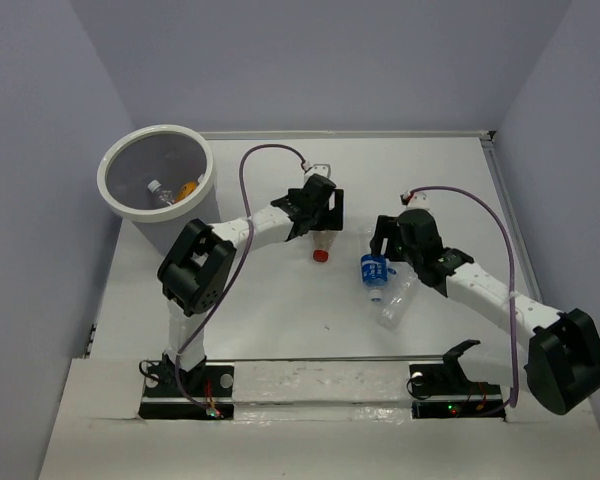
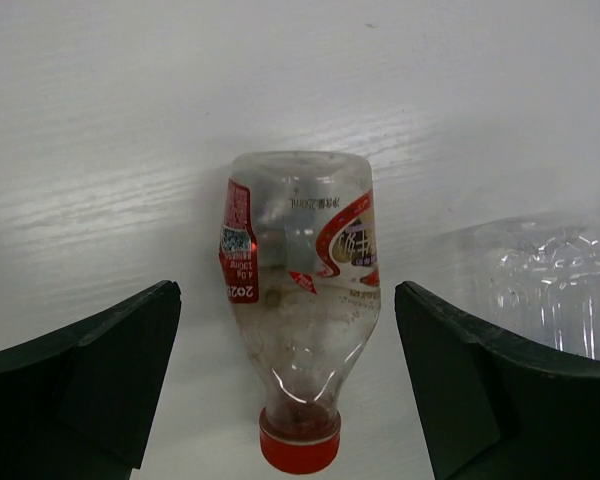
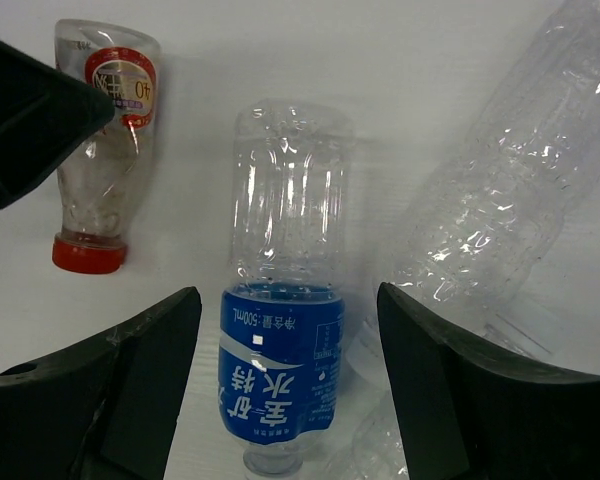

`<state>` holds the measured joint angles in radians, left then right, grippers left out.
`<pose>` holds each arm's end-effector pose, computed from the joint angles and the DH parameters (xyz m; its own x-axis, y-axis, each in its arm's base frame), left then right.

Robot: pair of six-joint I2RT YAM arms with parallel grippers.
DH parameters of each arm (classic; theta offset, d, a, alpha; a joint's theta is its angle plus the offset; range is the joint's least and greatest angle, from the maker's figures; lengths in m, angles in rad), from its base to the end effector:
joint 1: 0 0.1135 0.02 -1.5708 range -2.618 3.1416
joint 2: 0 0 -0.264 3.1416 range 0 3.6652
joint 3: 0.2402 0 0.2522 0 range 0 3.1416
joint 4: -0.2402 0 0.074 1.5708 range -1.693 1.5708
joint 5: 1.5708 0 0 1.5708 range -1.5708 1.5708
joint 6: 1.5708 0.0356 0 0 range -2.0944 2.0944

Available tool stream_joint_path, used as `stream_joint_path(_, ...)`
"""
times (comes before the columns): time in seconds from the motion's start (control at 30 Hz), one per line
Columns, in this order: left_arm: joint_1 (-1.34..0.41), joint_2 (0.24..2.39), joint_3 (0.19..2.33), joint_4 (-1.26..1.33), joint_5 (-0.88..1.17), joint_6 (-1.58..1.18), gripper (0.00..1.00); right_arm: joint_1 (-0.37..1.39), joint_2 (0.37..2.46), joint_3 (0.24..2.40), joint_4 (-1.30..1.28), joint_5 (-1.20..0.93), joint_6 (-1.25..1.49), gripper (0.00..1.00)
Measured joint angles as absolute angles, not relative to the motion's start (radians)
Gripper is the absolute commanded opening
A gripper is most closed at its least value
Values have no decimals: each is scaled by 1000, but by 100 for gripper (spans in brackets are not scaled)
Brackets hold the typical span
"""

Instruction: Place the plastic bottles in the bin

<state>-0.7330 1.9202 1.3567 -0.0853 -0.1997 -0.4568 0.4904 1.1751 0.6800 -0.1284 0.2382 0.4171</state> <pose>0.3290 -0.2867 0.2156 -0.6405 -0.0051 -0.7680 0.2851 0.9270 -0.2439 0.2249 0.1105 0.2301 -0.5879 0.1324 -0.7981 -0.0553 0.9776 0.2029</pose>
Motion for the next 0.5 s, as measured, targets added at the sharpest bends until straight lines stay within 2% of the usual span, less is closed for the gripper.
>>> stream_joint_path(0.13, -717, 1975, 1408, -79, -190, -442, 95, 490, 1196, 690, -131, 231, 411, 79)
stream_joint_path(0.3, -699, 2062, 1469, -79, -181, -423, 83, 484, 1269, 744, -131, 226, 400, 80)
stream_joint_path(0.4, -693, 2091, 1475, -80, -177, -416, 70, 483, 1322, 782, -130, 220, 392, 80)
stream_joint_path(0.43, -689, 2097, 1475, -79, -175, -413, 58, 483, 1335, 791, -131, 219, 391, 80)
stream_joint_path(0.5, -683, 2099, 1474, -79, -168, -413, 50, 483, 1361, 806, -130, 216, 387, 81)
